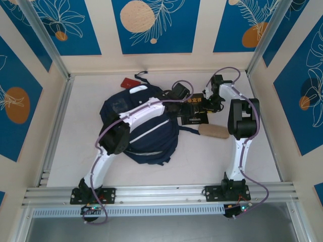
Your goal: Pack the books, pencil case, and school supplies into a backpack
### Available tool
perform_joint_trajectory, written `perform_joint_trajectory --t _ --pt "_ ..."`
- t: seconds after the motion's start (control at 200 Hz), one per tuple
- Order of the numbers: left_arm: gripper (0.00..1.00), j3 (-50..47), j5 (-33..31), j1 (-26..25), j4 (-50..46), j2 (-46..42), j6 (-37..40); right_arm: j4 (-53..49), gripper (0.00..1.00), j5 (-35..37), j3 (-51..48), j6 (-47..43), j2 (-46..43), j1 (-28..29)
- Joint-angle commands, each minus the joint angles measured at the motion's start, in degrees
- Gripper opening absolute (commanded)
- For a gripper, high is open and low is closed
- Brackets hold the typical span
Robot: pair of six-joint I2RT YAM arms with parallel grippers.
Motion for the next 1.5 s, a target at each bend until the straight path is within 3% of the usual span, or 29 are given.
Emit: perform_joint_trajectory --t 0.0,0.39,0.665,0.94,1.225,1.495 --pt "0.51 3.44 -7.72 -1.85 -3.31 3.06 -5.21 -4.12 0.43 -3.66 -1.44 0.8 0.12 0.22" --pt "0.62 5.21 -16.73 -2.99 -5.27 8.62 -8.75 -3.97 0.42 -4.86 -1.62 1.84 0.42 -0.25" --pt "0.62 12.42 -14.56 -2.73 -9.82 13.83 -11.59 -4.77 0.43 -7.33 -0.98 2.81 0.8 -0.31" --pt "0.59 12.98 -14.31 -2.72 -11.09 14.99 -13.81 -5.54 0.43 -13.16 -0.05 4.11 -0.21 -0.47" --pt "0.44 12.99 -12.1 -2.46 -10.92 15.49 -13.84 -4.54 0.36 -22.65 -0.01 7.7 -5.09 -0.52" --pt "0.42 12.98 -10.46 -2.04 -10.65 15.49 -14.02 -6.33 0.19 -17.27 0.85 9.26 -5.37 -0.09"
